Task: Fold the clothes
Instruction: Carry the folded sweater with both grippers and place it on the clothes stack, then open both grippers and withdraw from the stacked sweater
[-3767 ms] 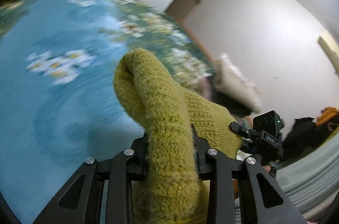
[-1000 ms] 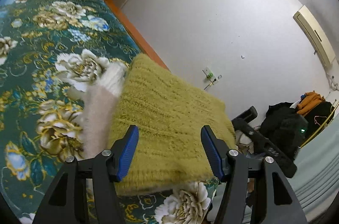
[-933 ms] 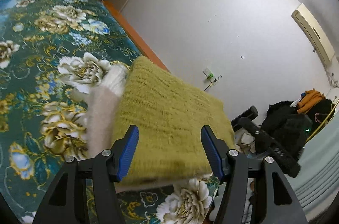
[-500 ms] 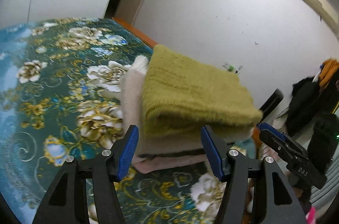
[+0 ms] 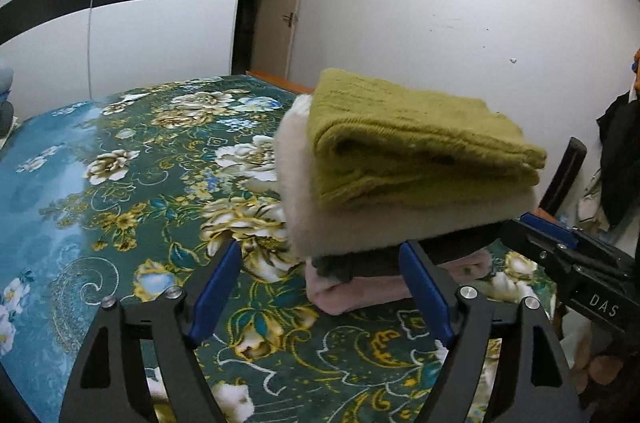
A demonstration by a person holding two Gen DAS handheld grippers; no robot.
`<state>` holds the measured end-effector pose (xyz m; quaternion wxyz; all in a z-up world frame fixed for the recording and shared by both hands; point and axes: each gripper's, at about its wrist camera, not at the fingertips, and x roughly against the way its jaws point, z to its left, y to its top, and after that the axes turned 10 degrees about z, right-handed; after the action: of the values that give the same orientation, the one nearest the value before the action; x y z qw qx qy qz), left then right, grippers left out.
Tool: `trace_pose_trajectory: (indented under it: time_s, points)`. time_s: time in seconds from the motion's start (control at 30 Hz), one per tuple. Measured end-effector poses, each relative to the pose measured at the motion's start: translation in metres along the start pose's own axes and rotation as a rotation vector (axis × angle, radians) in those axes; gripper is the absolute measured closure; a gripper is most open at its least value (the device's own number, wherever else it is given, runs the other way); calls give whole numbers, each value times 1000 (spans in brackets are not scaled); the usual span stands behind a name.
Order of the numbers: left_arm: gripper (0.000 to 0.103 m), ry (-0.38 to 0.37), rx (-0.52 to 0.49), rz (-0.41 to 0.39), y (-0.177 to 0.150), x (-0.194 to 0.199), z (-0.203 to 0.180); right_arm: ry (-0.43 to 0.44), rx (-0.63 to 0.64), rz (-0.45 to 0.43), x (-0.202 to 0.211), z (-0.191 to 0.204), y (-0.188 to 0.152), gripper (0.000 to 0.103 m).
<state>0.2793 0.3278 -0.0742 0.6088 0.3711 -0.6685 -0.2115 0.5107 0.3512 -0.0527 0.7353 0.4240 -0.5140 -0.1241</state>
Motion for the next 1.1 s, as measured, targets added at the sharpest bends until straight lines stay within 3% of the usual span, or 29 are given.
trace_pose_trajectory:
  time_s: [0.27,0.57,1.1]
  points:
    - [11,18,27,11,-10,-19,3,-54,18,19,-21,1,-3,51]
    - [11,20,45,16,-15,-39,7,-77,-3,39,-44,-5,-4,36]
    - [10,7,33,14,0,-61,2,-97,-6,37,-59,-9,1,30]
